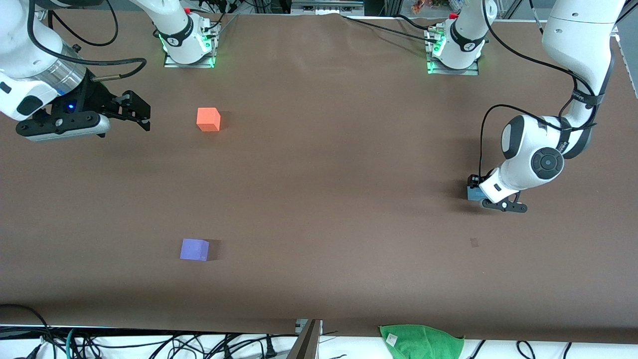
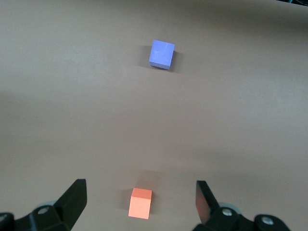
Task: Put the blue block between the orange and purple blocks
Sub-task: 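Close the left gripper on the light-blue cube, then carry the light-blue cube with the left gripper toward the table middle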
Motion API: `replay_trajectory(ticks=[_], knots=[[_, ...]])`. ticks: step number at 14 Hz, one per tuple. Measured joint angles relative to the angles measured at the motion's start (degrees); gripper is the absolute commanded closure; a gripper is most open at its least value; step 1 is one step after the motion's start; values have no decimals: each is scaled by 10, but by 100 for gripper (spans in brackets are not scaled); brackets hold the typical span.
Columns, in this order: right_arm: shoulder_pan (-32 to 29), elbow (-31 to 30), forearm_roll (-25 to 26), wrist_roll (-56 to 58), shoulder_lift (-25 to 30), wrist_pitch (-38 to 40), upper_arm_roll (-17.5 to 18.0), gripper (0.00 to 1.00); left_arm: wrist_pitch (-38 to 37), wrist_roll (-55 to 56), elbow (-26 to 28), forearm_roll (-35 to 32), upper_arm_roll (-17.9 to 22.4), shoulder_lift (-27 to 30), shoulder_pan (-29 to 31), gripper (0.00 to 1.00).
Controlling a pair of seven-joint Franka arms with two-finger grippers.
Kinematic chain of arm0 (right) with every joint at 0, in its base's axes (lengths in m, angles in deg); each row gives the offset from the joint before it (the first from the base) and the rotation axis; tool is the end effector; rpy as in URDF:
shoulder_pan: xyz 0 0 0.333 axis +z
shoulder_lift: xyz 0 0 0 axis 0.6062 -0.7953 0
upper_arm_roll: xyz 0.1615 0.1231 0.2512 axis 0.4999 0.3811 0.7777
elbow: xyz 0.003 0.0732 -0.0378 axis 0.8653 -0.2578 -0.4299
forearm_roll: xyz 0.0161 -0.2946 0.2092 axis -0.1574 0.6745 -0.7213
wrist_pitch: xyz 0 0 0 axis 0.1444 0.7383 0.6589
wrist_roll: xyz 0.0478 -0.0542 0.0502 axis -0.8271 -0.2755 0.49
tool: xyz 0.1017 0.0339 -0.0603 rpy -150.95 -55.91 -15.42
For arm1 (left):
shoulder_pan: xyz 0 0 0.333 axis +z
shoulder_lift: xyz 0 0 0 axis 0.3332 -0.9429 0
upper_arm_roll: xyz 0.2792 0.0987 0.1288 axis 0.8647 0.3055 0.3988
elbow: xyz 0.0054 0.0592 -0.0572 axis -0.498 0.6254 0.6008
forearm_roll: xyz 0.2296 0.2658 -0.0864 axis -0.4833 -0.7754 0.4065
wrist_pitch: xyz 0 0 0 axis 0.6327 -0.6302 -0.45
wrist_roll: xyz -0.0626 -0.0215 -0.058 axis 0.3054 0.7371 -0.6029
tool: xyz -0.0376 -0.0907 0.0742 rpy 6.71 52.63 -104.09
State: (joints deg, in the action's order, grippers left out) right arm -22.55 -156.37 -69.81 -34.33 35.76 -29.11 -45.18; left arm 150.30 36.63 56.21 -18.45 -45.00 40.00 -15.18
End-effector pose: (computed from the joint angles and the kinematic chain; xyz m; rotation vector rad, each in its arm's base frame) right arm 0.5355 0.1221 0.6024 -3.1214 -0.2540 -0.0784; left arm 0.5645 0.0056 0.2188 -3.0844 0.2015 0.2215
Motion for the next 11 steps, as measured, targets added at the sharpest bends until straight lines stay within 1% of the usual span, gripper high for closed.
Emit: replay_trajectory(ticks=[2,3,4,6,8,10,11], knots=[[-1,0,0,0,0,0,0,0,-7,0,-20,0,-6,6,-1,80],[-1,0,0,0,0,0,0,0,-28,0,-37,0,-17,13,-2,80],[-2,0,0,0,0,0,0,0,-64,6,-61,0,-35,20,-3,79],[-2,0,0,0,0,0,0,0,-147,55,-118,1,-83,32,-13,79],[-3,0,0,0,-2,0,0,0,-188,128,-160,1,-118,33,-53,79],[-3,-1,0,0,-11,0,-1,0,-194,204,-181,1,-126,21,-127,79],[-3,-2,0,0,-20,-3,-1,0,-193,243,-196,1,-127,6,-166,77]])
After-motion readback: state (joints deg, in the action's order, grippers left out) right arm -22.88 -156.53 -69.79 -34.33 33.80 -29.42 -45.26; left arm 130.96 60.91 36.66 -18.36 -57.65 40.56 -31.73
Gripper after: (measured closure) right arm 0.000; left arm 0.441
